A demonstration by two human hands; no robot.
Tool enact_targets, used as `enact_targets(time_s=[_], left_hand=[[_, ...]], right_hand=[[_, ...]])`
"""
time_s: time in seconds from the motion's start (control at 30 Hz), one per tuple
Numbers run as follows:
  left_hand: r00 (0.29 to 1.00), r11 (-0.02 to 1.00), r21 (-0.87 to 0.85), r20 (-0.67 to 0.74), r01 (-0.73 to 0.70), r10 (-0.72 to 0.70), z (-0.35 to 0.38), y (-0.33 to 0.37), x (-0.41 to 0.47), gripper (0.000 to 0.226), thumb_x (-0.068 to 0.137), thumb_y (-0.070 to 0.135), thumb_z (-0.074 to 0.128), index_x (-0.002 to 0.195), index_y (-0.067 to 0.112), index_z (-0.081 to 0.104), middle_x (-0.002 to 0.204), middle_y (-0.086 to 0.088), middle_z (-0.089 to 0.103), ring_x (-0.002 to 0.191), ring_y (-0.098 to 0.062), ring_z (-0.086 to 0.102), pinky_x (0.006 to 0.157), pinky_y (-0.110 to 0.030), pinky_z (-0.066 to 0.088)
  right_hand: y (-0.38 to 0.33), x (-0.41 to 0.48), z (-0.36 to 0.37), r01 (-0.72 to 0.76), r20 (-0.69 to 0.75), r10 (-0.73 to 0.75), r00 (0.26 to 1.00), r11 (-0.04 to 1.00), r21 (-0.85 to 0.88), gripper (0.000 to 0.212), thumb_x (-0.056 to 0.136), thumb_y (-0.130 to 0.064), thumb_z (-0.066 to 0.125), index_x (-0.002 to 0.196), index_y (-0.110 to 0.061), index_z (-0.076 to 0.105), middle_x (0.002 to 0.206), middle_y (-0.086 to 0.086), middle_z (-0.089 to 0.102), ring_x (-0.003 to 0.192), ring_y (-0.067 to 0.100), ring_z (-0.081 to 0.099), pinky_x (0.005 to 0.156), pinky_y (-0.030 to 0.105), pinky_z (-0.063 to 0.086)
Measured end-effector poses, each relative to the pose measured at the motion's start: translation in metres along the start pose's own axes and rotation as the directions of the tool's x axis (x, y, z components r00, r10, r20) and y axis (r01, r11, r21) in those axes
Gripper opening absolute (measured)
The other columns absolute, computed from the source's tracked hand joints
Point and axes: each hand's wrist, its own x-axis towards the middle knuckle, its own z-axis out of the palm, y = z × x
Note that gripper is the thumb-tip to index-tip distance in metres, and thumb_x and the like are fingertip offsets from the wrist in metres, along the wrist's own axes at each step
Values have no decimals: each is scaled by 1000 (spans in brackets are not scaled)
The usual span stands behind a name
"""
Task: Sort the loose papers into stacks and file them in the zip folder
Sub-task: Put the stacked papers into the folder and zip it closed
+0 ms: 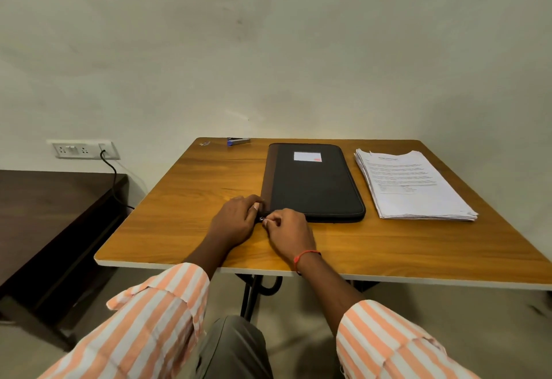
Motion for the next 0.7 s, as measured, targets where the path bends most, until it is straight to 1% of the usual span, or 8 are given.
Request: enact_targets(time_s=[0.1, 0.17, 0.27, 0.33, 0.43, 0.5, 0.6, 0.7], left_hand=[[1000, 999, 24, -12, -22, 22, -3, 6, -4, 33, 103, 45, 43, 128, 30, 57, 102, 0, 59, 99, -20, 58, 80, -37, 49], [999, 995, 90, -1, -53, 53, -4, 10, -4, 49, 98, 60, 47, 132, 27, 55, 116, 1, 60, 111, -17, 53, 88, -36, 48], [995, 977, 204, 93, -58, 39, -6, 13, -1, 78, 87, 77, 49, 144, 24, 46, 135, -2, 57, 122, -20, 49, 97, -37, 44], [992, 970, 243, 127, -27, -5, -2, 15, 3, 92, 83, 84, 47, 152, 24, 37, 141, -5, 56, 125, -23, 51, 102, -39, 44], [994, 973, 224, 84, 55, -76, 11, 24, 9, 103, 80, 89, 41, 155, 20, 32, 144, -5, 52, 130, -24, 48, 109, -43, 41], [992, 961, 259, 53, 99, -117, 19, 30, 11, 106, 78, 91, 39, 155, 18, 31, 144, -6, 49, 132, -25, 46, 112, -45, 37], [988, 953, 267, 26, 141, -154, 25, 32, 14, 105, 77, 92, 39, 152, 18, 34, 141, -6, 50, 131, -25, 46, 111, -45, 37], [985, 954, 256, 29, 158, -171, 25, 33, 15, 105, 77, 92, 39, 152, 18, 35, 141, -5, 51, 131, -25, 47, 111, -45, 38]], right_hand=[[6, -3, -8, -64, -157, 67, 985, 998, 26, 16, 98, -32, 59, 97, -27, 73, 95, -9, 66, 87, 5, 60, 72, 20, 51], [18, -3, -24, -152, -299, 139, 944, 988, -22, 13, 99, -30, 56, 105, -25, 67, 105, -6, 58, 95, 7, 56, 78, 21, 49], [46, -4, -51, -278, -499, 184, 847, 953, -121, 23, 94, -31, 61, 115, -21, 61, 118, 4, 54, 112, 20, 51, 93, 36, 50], [61, -1, -62, -409, -574, 285, 768, 907, -97, 36, 90, -34, 66, 121, -17, 58, 129, 11, 51, 121, 28, 48, 100, 43, 46], [70, 3, -70, -579, -557, 496, 666, 815, 33, 54, 90, -40, 65, 133, -12, 50, 143, 18, 44, 132, 35, 42, 105, 50, 40], [71, 6, -71, -574, -520, 516, 680, 817, 60, 57, 92, -40, 63, 137, -10, 46, 143, 18, 47, 133, 36, 44, 106, 52, 39], [74, 8, -68, -500, -506, 477, 719, 860, 100, 51, 94, -36, 65, 135, -12, 47, 139, 14, 54, 131, 34, 49, 107, 50, 41], [76, 9, -70, -476, -513, 497, 700, 860, 184, 45, 92, -34, 68, 130, -14, 51, 134, 12, 58, 127, 32, 52, 106, 49, 42]])
